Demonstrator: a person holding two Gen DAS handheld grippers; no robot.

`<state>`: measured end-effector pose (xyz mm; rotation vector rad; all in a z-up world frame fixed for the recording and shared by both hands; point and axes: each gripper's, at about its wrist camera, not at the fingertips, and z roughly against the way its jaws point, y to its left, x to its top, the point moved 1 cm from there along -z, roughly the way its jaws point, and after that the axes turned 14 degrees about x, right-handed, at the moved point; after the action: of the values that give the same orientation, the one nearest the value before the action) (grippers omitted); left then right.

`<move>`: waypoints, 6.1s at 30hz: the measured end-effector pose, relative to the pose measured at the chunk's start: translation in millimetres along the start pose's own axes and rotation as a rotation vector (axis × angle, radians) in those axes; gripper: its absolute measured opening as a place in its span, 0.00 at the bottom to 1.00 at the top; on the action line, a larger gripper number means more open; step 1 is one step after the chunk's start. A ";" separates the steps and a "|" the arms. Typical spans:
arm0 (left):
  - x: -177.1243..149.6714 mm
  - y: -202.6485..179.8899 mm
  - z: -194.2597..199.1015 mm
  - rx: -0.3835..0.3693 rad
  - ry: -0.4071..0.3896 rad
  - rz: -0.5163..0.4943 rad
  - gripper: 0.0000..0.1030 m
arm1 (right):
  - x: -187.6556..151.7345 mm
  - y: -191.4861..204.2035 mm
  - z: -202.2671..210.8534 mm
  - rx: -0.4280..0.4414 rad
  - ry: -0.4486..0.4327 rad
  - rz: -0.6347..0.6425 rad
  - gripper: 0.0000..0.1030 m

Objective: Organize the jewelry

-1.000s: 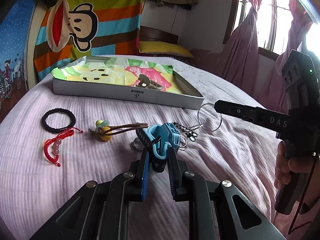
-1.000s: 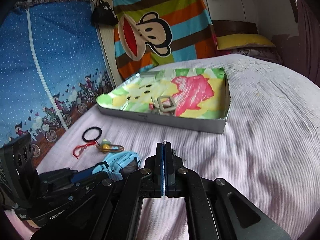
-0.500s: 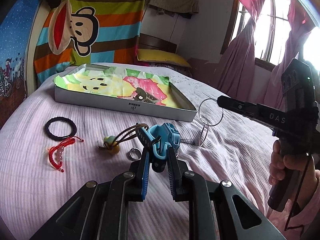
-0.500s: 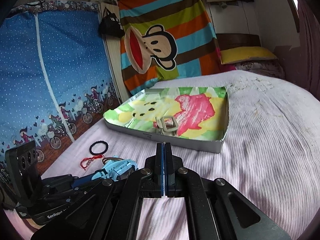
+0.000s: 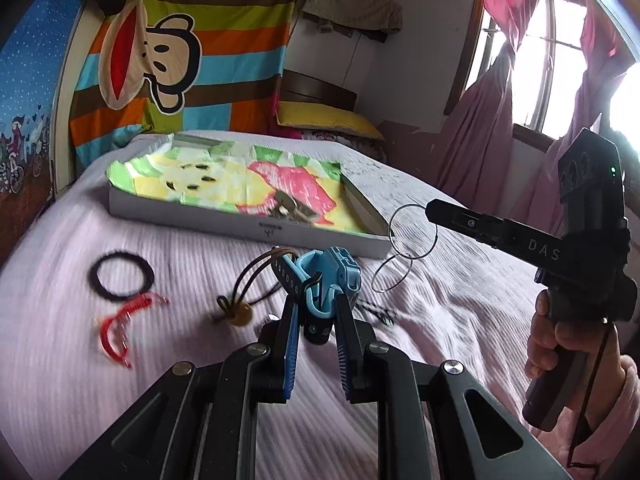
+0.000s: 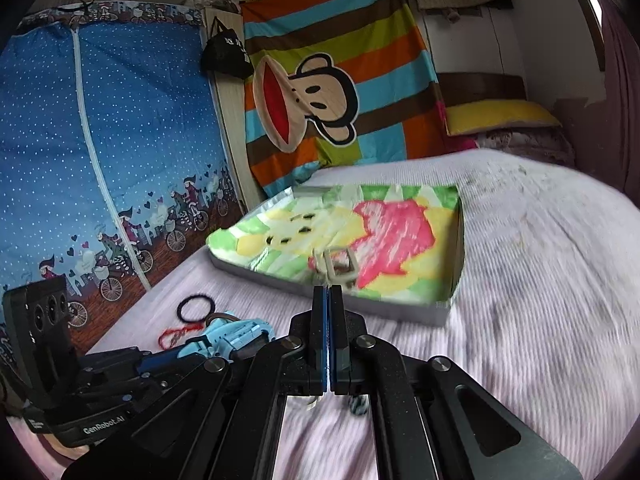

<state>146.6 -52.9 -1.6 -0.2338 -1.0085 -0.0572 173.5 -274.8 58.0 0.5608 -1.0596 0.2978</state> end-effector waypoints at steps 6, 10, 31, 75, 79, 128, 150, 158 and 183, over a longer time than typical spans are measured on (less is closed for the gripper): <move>40.9 10.5 -14.4 0.044 -0.021 0.058 0.16 | 32.5 -2.3 -21.6 -0.028 -0.062 0.081 0.01; 64.8 18.2 -31.2 0.056 -0.022 0.089 0.16 | 49.2 -6.4 -40.3 -0.032 -0.089 0.079 0.01; 101.7 29.5 -107.5 0.113 0.053 0.161 0.16 | 29.2 -61.8 -90.2 -0.069 0.002 -0.071 0.01; 29.9 42.7 26.8 0.328 -0.127 -0.025 1.00 | -13.1 4.6 16.0 -0.104 -0.024 0.007 0.97; 18.2 50.3 30.6 0.347 -0.114 -0.050 1.00 | -20.1 8.4 19.3 -0.096 0.000 0.004 0.97; -15.0 81.4 -2.3 0.284 0.067 -0.066 0.55 | -74.0 49.7 -101.6 0.096 0.387 0.132 0.30; -28.7 63.1 -5.0 0.269 0.082 -0.115 0.06 | -76.6 45.5 -100.2 0.134 0.347 0.097 0.18; -23.0 52.0 15.1 0.289 0.014 -0.083 0.05 | -61.2 39.8 -76.4 0.099 0.223 0.071 0.18; 98.7 68.6 -73.1 0.339 -0.029 0.084 0.05 | -1.4 -27.7 -78.6 -0.071 0.000 -0.040 0.18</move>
<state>270.7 3.7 32.8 0.0330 -1.0194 0.1931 244.2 -253.0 19.8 0.5173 -1.0537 0.2244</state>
